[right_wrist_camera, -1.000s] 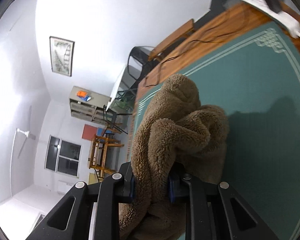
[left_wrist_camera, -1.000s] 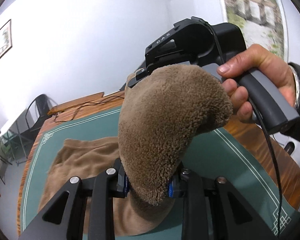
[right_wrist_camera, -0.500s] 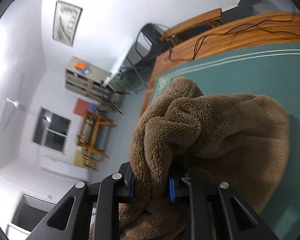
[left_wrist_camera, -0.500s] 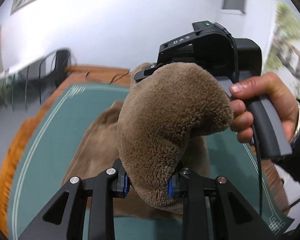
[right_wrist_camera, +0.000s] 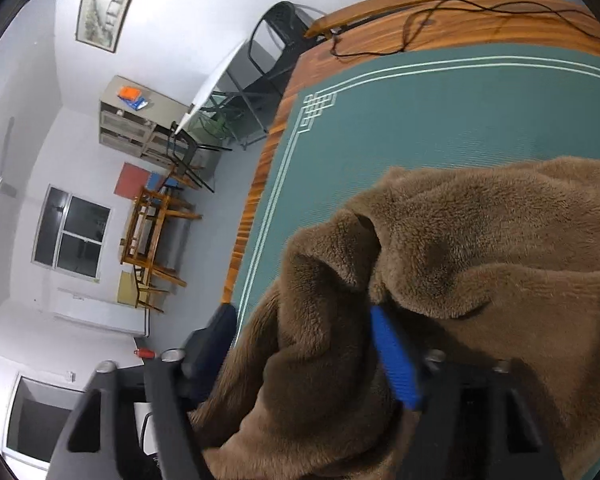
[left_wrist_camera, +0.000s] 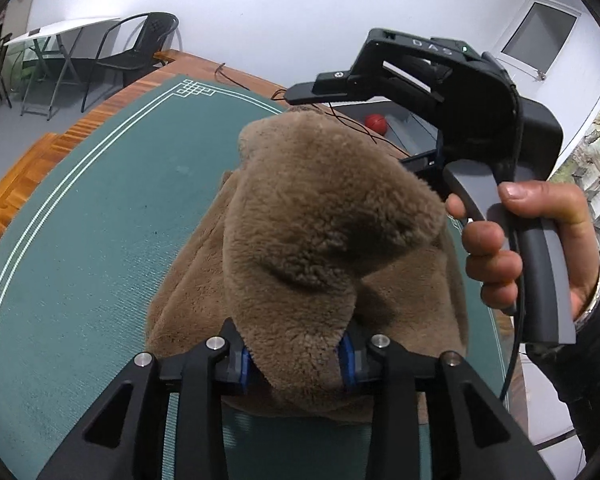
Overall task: Fold clothes
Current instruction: 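Lift the bunched fleece with both grippers and swing it over the table, then lay the fleece down and open both grippers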
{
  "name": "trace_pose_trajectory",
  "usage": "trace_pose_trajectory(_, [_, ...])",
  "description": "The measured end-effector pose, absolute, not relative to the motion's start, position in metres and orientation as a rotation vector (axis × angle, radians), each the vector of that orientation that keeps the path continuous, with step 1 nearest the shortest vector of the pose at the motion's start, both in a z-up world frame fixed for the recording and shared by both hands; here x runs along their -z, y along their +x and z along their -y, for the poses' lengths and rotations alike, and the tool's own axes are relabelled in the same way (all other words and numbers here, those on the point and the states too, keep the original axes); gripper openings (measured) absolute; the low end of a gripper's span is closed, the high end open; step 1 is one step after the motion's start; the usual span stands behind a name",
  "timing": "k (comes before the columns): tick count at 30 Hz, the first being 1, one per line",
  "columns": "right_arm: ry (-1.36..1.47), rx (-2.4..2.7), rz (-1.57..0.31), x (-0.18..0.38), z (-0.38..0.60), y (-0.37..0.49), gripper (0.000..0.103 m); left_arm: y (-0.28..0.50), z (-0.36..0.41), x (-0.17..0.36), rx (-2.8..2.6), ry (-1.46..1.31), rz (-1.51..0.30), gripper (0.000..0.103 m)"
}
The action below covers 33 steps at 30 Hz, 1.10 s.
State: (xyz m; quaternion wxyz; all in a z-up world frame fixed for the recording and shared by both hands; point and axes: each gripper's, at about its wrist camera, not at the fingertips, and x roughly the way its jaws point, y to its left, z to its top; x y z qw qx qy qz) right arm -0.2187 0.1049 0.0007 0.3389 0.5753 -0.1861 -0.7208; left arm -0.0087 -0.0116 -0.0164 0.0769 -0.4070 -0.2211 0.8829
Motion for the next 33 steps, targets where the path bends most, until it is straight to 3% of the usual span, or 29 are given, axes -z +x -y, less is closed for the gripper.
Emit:
trace_pose_trajectory(2, [1.486,1.869,0.447,-0.002,-0.099,-0.218,0.073,-0.009,0.016,0.019,-2.648,-1.228,0.665,0.043])
trace_pose_trajectory(6, [1.407,1.898,0.418,-0.017,-0.102,-0.210,0.073,-0.007,0.026,0.022,-2.657,-1.245,0.676,0.059])
trace_pose_trajectory(10, [1.281,1.996,0.415,-0.046,-0.130,-0.195,0.073,0.011,0.041,0.013,-2.694,-1.274,0.729,0.067])
trace_pose_trajectory(15, [1.216,2.209,0.257,-0.064,-0.173,-0.158,0.073,-0.005,0.050,0.008,-2.728,-1.271,0.627,0.067])
trace_pose_trajectory(25, [1.148,2.412,-0.114,-0.046,-0.191,-0.085,0.073,-0.027,0.046,-0.039,-2.802,-1.122,0.437,0.067])
trace_pose_trajectory(33, [1.087,2.423,-0.249,-0.034,-0.180,-0.050,0.073,-0.067,0.010,-0.038,-2.724,-1.122,0.211,0.067])
